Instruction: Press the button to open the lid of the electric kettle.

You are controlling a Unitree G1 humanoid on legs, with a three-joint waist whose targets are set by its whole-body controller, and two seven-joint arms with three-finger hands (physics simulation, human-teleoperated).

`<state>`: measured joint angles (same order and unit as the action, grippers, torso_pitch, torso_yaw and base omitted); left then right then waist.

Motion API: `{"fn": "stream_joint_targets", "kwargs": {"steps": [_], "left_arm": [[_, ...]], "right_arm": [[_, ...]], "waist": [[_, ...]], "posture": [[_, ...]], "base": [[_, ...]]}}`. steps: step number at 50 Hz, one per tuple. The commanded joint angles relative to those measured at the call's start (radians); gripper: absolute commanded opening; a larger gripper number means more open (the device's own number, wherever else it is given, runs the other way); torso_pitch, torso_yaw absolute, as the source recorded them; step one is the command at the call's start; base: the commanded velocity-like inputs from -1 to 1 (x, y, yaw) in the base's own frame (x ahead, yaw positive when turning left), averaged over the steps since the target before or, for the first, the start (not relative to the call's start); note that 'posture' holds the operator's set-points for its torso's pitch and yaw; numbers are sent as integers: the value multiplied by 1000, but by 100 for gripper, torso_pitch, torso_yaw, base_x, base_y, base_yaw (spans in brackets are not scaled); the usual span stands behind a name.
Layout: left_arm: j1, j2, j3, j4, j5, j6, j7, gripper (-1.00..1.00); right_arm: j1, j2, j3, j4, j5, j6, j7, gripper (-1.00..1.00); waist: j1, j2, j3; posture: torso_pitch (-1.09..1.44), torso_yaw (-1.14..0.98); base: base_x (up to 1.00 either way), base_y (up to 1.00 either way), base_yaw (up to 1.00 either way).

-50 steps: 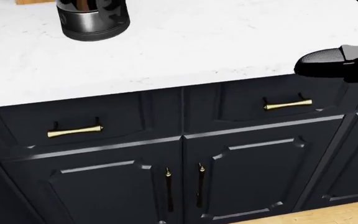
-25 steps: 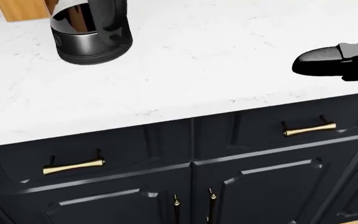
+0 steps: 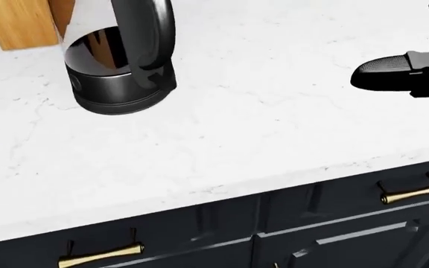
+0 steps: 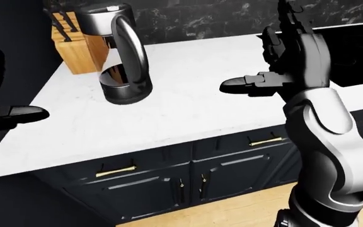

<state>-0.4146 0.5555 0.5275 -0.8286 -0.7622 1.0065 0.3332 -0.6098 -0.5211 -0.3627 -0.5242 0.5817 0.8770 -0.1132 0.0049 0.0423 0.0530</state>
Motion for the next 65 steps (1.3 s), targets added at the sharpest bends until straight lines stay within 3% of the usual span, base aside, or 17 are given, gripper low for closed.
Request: {"fn": "stream_joint_targets", "kwargs": {"steps": [1, 5, 8, 9, 16, 19, 21, 22, 23, 30, 33, 35, 36, 37, 42, 43, 65], "left_arm": [[-24, 15, 11, -25, -3, -35, -4, 100], [-22, 15, 10, -25, -4, -37, -4, 100], [-24, 15, 10, -24, -5, -36, -4, 100], [-24, 16, 9, -24, -5, -36, -4, 100], [-26, 17, 10, -24, -8, -35, -1, 100], [-28, 19, 13, -24, -13, -32, 2, 100], [-30, 20, 13, -25, -16, -32, 4, 100], [-30, 22, 13, -25, -17, -32, 5, 100], [-30, 23, 14, -24, -18, -32, 5, 100], [-35, 28, 14, -23, -27, -31, 13, 100], [-34, 30, 13, -23, -30, -32, 15, 100], [-33, 31, 14, -23, -31, -33, 16, 100], [-32, 31, 14, -23, -31, -34, 16, 100], [-32, 31, 13, -23, -31, -35, 17, 100], [-30, 35, 10, -21, -20, -42, 14, 100], [-30, 34, 9, -21, -17, -43, 14, 100], [-10, 22, 20, -47, -46, -53, 1, 100]], "right_arm": [[-30, -19, -26, -26, -6, -39, -10, 100], [-30, -21, -24, -27, -7, -39, -12, 100], [-32, -21, -25, -24, -4, -37, -14, 100], [-33, -21, -25, -24, -4, -38, -14, 100], [-37, -22, -27, -17, 5, -33, -22, 100], [-40, -23, -27, -16, 8, -30, -26, 100], [-41, -25, -28, -15, 11, -28, -28, 100], [-42, -25, -27, -14, 12, -28, -30, 100], [-42, -26, -27, -13, 13, -28, -31, 100], [-47, -30, -27, -14, 23, -23, -38, 100], [-46, -32, -28, -13, 25, -25, -39, 100], [-46, -33, -27, -13, 25, -27, -40, 100], [-46, -33, -28, -12, 25, -28, -41, 100], [-47, -34, -27, -10, 22, -34, -42, 100], [-44, -35, -23, -10, 12, -45, -38, 100], [-45, -35, -23, -10, 11, -45, -38, 100], [-57, -39, -11, 25, -42, -51, -47, 100]], "waist": [[-3, -3, -18], [5, -44, -10], [14, -92, -32], [0, -74, -22], [-8, -55, -17], [-14, -5, -19], [-18, 64, -67], [-4, 30, -30], [-5, 40, -18], [0, -37, -21], [3, -99, -27], [-8, -81, -24], [-4, -93, -28], [-5, -93, -8], [-17, -6, -4], [-15, -30, 5], [1, -38, -15]], "posture": [[0, 0], [0, 0], [0, 0], [0, 0], [0, 0], [0, 0], [0, 0], [0, 0], [0, 0], [0, 0], [0, 0], [0, 0], [0, 0], [0, 0], [0, 0], [0, 0], [0, 0]], "base": [[21, 20, 0], [21, 20, 0], [18, 21, 0], [18, 21, 0], [15, 22, 0], [10, 21, 0], [9, 21, 0], [9, 21, 0], [8, 22, 0], [5, 24, 0], [5, 24, 0], [6, 25, 0], [5, 24, 0], [0, 5, 0], [0, 0, 0], [0, 0, 0], [0, 0, 0]]}}
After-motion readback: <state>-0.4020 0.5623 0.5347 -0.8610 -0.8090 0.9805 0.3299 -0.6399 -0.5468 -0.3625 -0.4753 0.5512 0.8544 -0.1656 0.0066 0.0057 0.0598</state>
